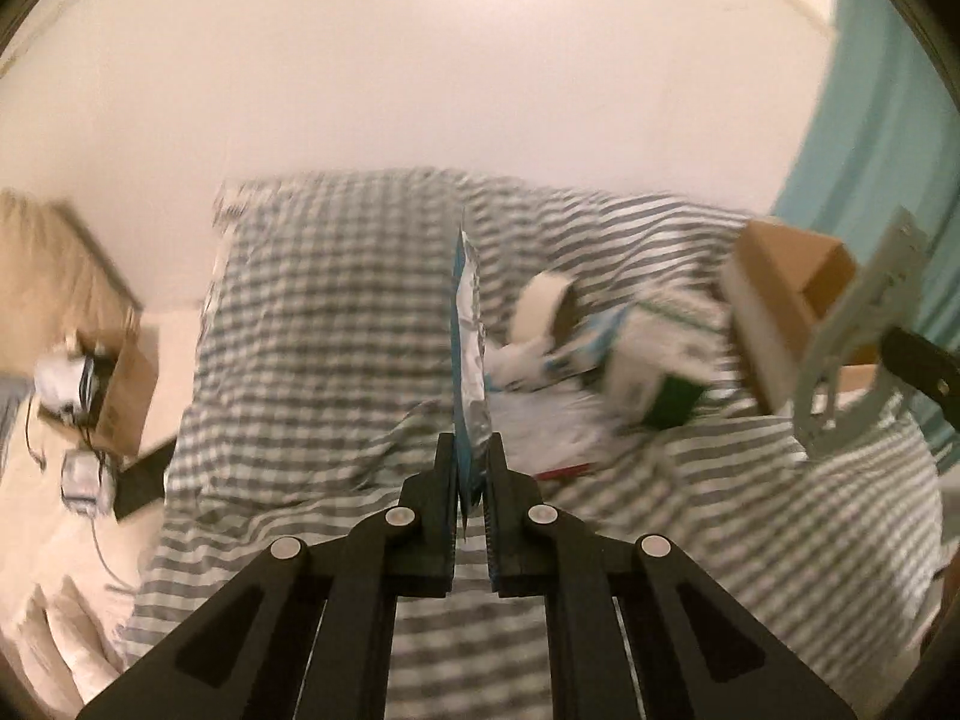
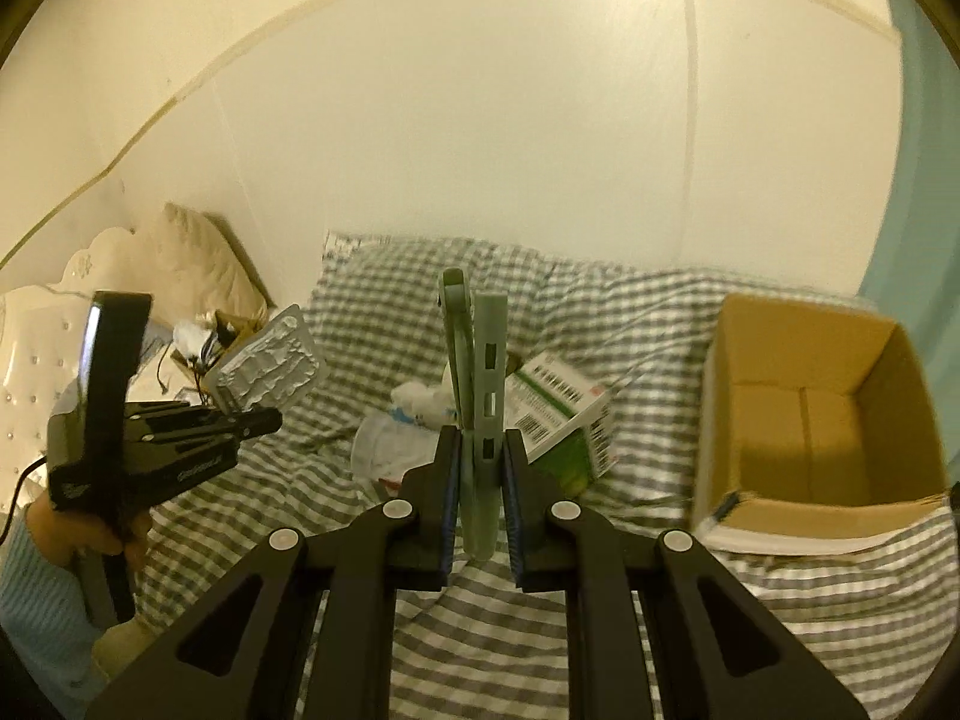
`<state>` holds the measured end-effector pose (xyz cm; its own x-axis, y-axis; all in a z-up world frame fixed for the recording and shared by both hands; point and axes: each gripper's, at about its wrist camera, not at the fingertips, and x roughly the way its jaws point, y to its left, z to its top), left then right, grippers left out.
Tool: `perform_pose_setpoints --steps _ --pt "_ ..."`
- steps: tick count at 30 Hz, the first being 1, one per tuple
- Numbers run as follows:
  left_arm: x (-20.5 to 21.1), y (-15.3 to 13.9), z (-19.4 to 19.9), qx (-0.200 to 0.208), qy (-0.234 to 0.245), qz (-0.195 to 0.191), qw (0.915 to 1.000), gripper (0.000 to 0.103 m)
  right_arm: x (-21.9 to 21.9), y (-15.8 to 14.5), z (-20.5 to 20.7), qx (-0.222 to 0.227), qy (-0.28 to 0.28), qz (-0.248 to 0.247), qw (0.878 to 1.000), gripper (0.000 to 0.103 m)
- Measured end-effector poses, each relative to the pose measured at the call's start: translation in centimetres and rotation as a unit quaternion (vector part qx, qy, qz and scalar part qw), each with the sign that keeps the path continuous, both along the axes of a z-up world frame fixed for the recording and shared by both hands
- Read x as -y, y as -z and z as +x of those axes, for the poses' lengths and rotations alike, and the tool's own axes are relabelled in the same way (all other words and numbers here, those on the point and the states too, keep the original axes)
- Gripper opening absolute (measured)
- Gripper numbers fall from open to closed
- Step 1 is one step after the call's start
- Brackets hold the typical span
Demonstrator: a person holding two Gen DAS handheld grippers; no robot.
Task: Organize objects
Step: 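Lift the green hanger with the right tool while the left tool lifts the blister pack, then lower both held items into the cardboard box and open both tools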
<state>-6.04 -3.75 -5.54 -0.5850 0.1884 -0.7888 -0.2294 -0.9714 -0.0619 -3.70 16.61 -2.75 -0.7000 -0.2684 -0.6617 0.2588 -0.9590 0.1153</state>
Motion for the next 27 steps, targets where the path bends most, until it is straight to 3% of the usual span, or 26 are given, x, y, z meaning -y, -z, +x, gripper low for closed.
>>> perform_pose_setpoints --steps 4,7,14,16,19,27 --pt "-3.5 -3.9 0.5 -0.027 0.022 0.002 0.9994 0.007 -2.2 -3.5 1.3 -0.027 0.016 0.005 0.999 0.013" --pt "-7.4 -6.6 0.7 -0.045 0.054 0.031 0.9971 0.007 -4.7 -6.4 1.9 -0.049 0.033 0.024 0.998 0.013" --pt "-18.3 -9.3 0.1 -0.070 0.128 0.040 0.9885 0.007 -11.8 -10.4 -0.1 -0.058 0.069 0.100 0.991 0.013" --pt "-21.4 -8.7 -0.7 -0.062 0.145 0.039 0.9867 0.007 -13.7 -10.3 -0.8 -0.055 0.078 0.108 0.990 0.013" --pt "-25.7 -7.6 -1.2 -0.049 0.169 0.032 0.9838 0.007 -17.6 -9.2 -2.3 -0.040 0.100 0.076 0.991 0.013" --pt "-32.0 -1.8 -4.1 0.008 0.190 0.012 0.9817 0.007 -24.2 -2.3 -6.6 0.043 0.125 0.041 0.990 0.013"
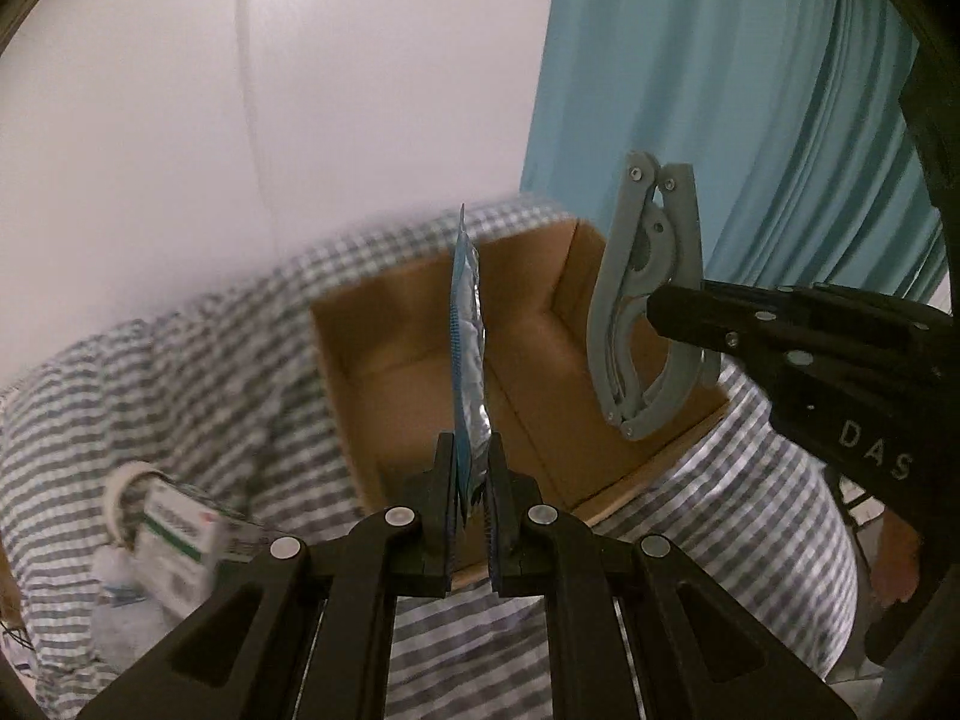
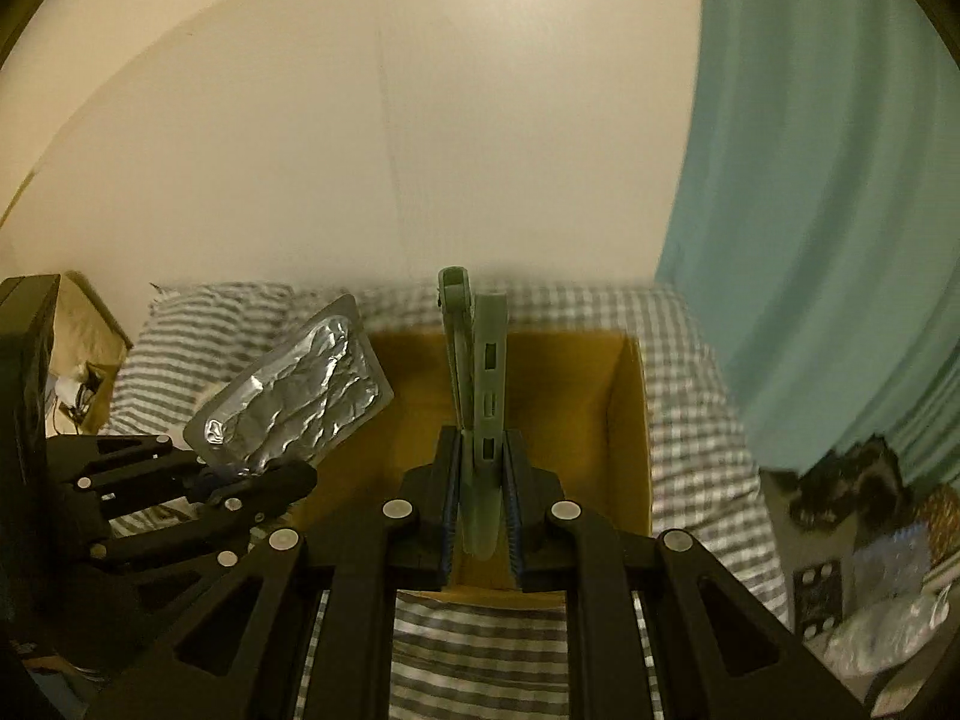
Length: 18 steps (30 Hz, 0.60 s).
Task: Organize objects
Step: 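Lower both held items into the cardboard box and open both tools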
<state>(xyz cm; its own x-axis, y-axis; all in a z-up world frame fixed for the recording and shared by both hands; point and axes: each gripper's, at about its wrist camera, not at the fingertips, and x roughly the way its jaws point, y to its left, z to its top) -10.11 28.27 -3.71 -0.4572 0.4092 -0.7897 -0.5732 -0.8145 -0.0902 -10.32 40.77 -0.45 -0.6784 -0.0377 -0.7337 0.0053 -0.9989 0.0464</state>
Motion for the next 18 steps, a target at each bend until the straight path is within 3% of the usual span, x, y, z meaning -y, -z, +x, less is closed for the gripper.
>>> perform_pose_setpoints --steps 7,9,11,13,17,18 --pt "-1.7 3.1 -0.9 0.024 -0.005 -0.021 0.9995 0.010 -2.4 3.7 -1.3 0.026 0.017 -0.021 0.999 0.013" --pt "-1.7 3.1 -0.8 0.026 -0.005 -0.020 0.9995 0.018 -2.6 4.0 -1.3 0.027 0.024 -0.025 0.999 0.013" --pt "-1.3 2.6 -0.4 0.017 -0.010 -0.023 0.9995 0.051 -2.7 4.2 -1.0 0.025 0.028 -0.021 0.999 0.013" --pt "-0.5 1.6 0.1 -0.001 -0.020 -0.020 0.9996 0.067 -2.0 3.4 -0.8 0.017 0.032 -0.015 0.999 0.014" --pt "1.4 -0.2 0.9 -0.009 -0.031 -0.014 0.9994 0.070 -1.4 1.2 0.6 -0.016 0.039 -0.005 0.999 0.042" --pt "2.0 -0.7 0.4 -0.014 -0.036 -0.015 0.9991 0.072 -1.1 0.3 1.3 -0.030 0.040 -0.001 0.999 0.043"
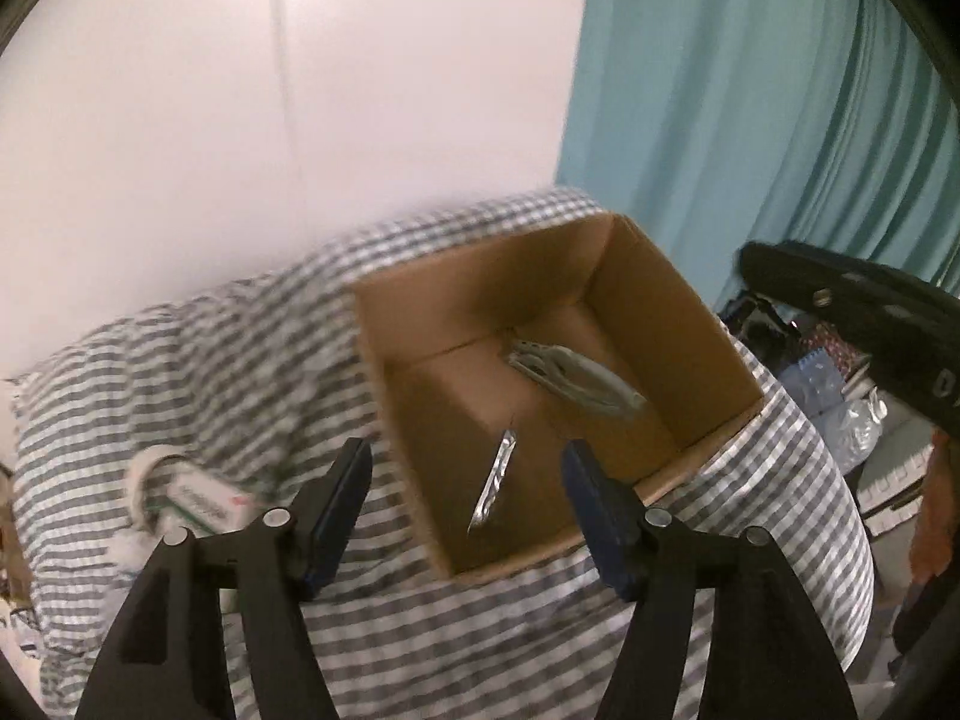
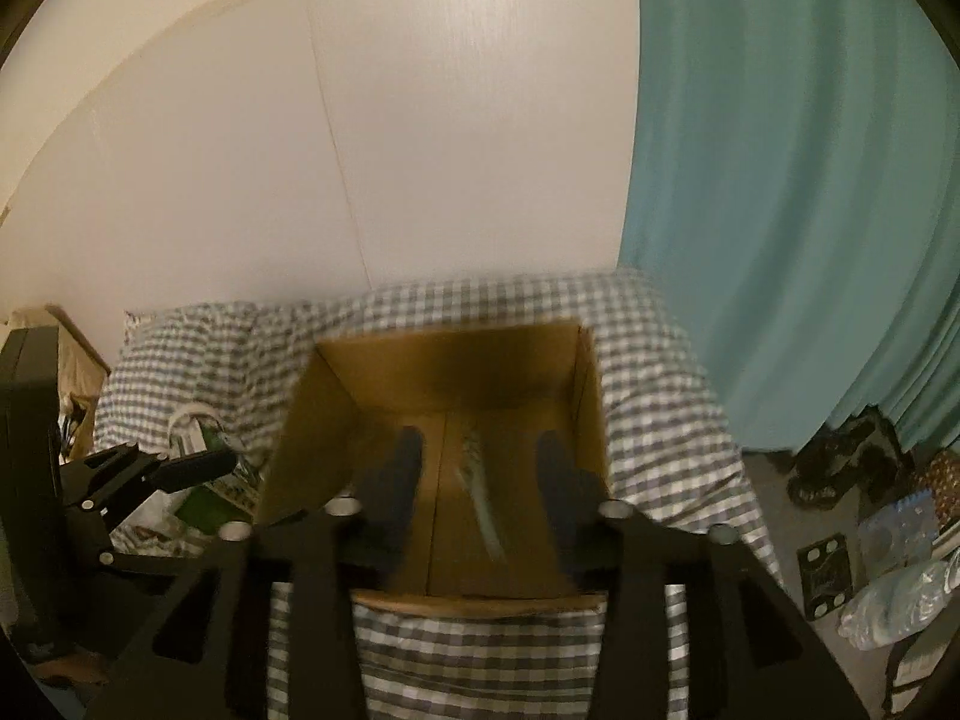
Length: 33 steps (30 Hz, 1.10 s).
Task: Organize objects
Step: 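Lower both held items into the cardboard box and open both tools, then move both tools back over the remaining items on the bed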
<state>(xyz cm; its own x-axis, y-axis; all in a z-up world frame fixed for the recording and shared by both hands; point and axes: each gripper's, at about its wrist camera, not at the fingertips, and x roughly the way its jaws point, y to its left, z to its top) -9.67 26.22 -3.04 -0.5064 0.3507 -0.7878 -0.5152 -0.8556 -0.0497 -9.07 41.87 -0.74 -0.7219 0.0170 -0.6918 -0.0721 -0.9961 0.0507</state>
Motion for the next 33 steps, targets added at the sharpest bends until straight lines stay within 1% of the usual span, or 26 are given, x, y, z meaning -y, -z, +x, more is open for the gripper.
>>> perform_pose_setpoints --steps 2,3,5,6,8,11,12,13,15,18,22,24,26,29,32,33 --pt "1.9 -1.7 0.3 -0.015 -0.014 0.000 0.9998 0.081 0.4 -1.6 1.1 -0.022 0.004 0.002 1.000 0.046" --pt "2.9 -2.4 0.5 -0.021 -0.020 0.002 0.9996 0.082 0.8 -2.5 1.9 -0.037 0.008 -0.001 0.999 0.053" --pt "5.3 -4.1 1.2 -0.036 -0.034 0.007 0.9988 0.085 1.5 -4.0 3.2 -0.057 0.006 -0.006 0.998 0.062" --pt "6.6 -5.1 1.7 -0.044 -0.043 0.010 0.9981 0.087 2.3 -4.9 4.0 -0.065 -0.001 -0.003 0.998 0.063" --pt "9.0 -6.4 1.9 -0.058 -0.058 0.013 0.9966 0.095 3.6 -6.2 5.3 -0.076 -0.008 0.013 0.997 0.064" --pt "12.9 -8.6 3.1 -0.082 -0.080 0.014 0.9933 0.099 6.2 -8.4 7.8 -0.089 -0.014 0.042 0.995 0.072" --pt "14.1 -9.1 3.5 -0.088 -0.087 0.013 0.9922 0.099 6.7 -8.9 8.3 -0.093 -0.016 0.044 0.995 0.073" --pt "15.2 -9.6 3.9 -0.095 -0.094 0.011 0.9909 0.100 7.6 -9.7 9.3 -0.105 -0.018 0.041 0.993 0.074" --pt "17.8 -10.6 4.6 -0.106 -0.109 0.008 0.9884 0.103 9.4 -10.6 10.7 -0.123 -0.022 0.026 0.992 0.083" --pt "21.2 -11.5 5.7 -0.121 -0.130 0.008 0.9841 0.103 12.0 -11.1 12.0 -0.132 -0.040 0.014 0.990 0.087" --pt "25.7 -11.3 6.9 -0.132 -0.160 0.012 0.9782 0.103 16.7 -10.5 11.8 -0.115 -0.061 0.033 0.991 0.088" --pt "27.8 -10.5 7.0 -0.129 -0.178 0.013 0.9755 0.103 18.7 -9.8 11.3 -0.108 -0.068 0.034 0.991 0.090" --pt "29.6 -9.1 6.9 -0.124 -0.200 0.010 0.9720 0.103 20.7 -8.9 10.7 -0.102 -0.073 0.037 0.991 0.091" --pt "31.7 -6.6 6.7 -0.117 -0.221 0.003 0.9683 0.103 23.9 -6.5 9.7 -0.088 -0.076 0.043 0.992 0.092" --pt "33.2 -3.4 6.0 -0.107 -0.240 -0.013 0.9648 0.103 26.7 -3.2 8.1 -0.060 -0.075 0.038 0.995 0.092" --pt "33.5 -2.5 5.7 -0.103 -0.244 -0.020 0.9640 0.103 27.8 -1.5 7.2 -0.045 -0.074 0.036 0.996 0.092"
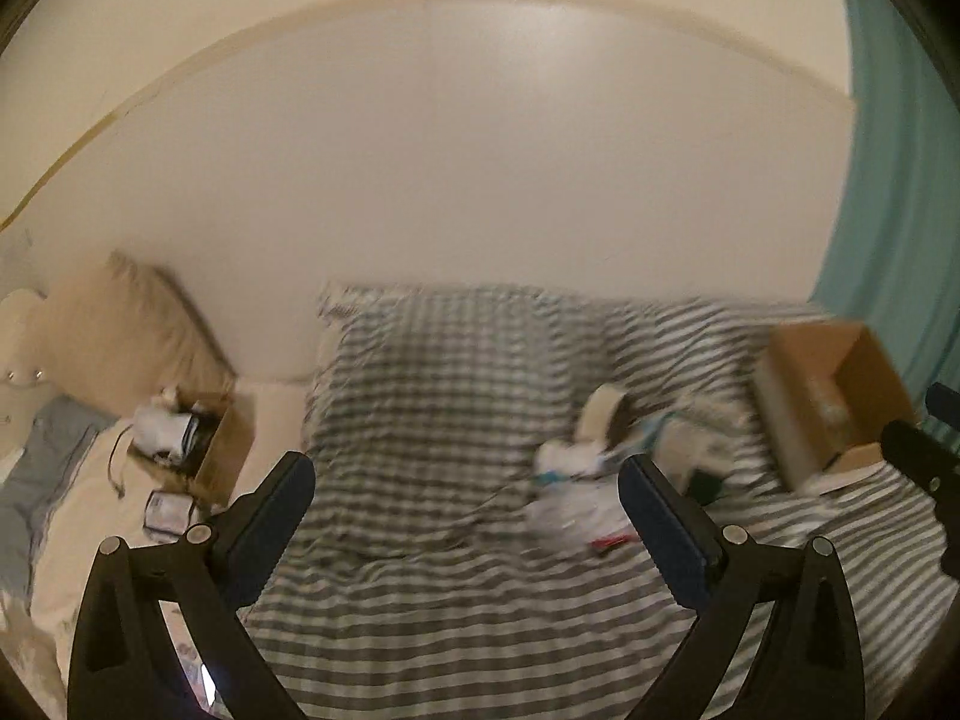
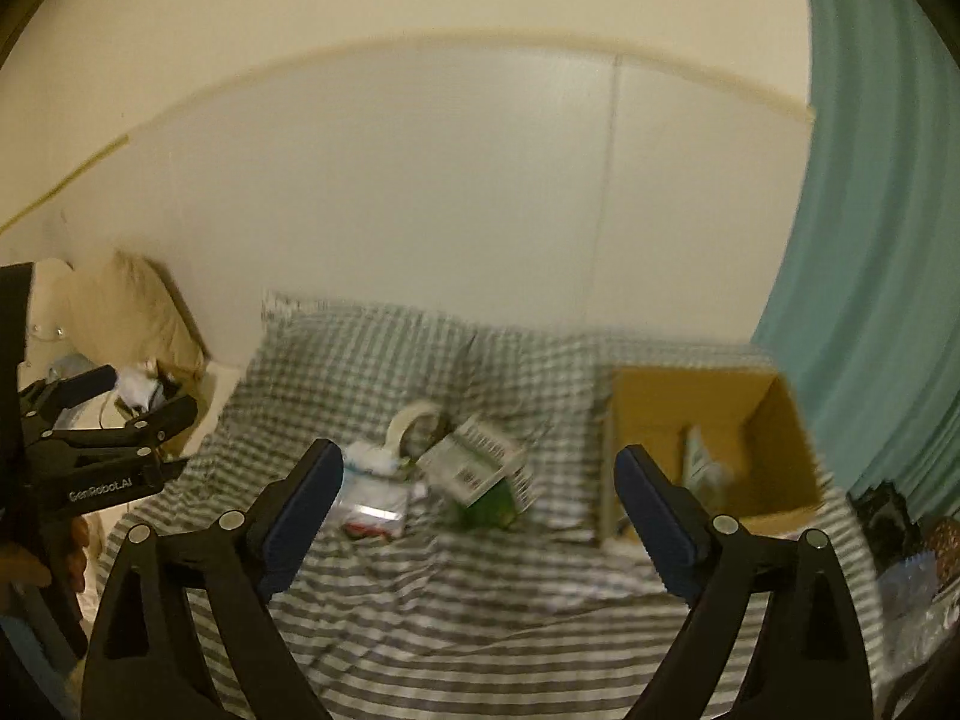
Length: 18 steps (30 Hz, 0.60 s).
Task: Organize objects
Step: 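Move both tools back over the remaining items on the bed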
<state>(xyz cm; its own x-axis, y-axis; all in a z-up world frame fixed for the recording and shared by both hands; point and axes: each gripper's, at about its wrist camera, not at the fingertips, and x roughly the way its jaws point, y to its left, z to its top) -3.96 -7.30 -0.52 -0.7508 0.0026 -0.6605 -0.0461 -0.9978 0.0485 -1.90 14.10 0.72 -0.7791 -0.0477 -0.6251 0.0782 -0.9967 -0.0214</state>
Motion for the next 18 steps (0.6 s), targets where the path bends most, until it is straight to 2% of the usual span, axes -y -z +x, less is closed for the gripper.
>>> perform_pose_setpoints --steps 4,8,11,18 --pt "1.4 4.6 -1.5 0.034 -0.022 -0.025 0.9989 0.103 3.1 5.3 -2.9 0.054 -0.012 0.012 0.998 0.092" --pt "2.6 8.0 -2.7 0.059 -0.030 -0.046 0.9967 0.103 4.6 9.9 -4.9 0.090 -0.022 0.012 0.996 0.092" --pt "3.4 10.1 -3.5 0.075 -0.035 -0.040 0.9957 0.103 6.0 12.9 -6.4 0.110 -0.032 0.002 0.993 0.092" --pt "5.3 13.3 -4.9 0.110 -0.050 -0.026 0.9923 0.103 8.1 17.3 -9.7 0.146 -0.038 -0.027 0.988 0.093"
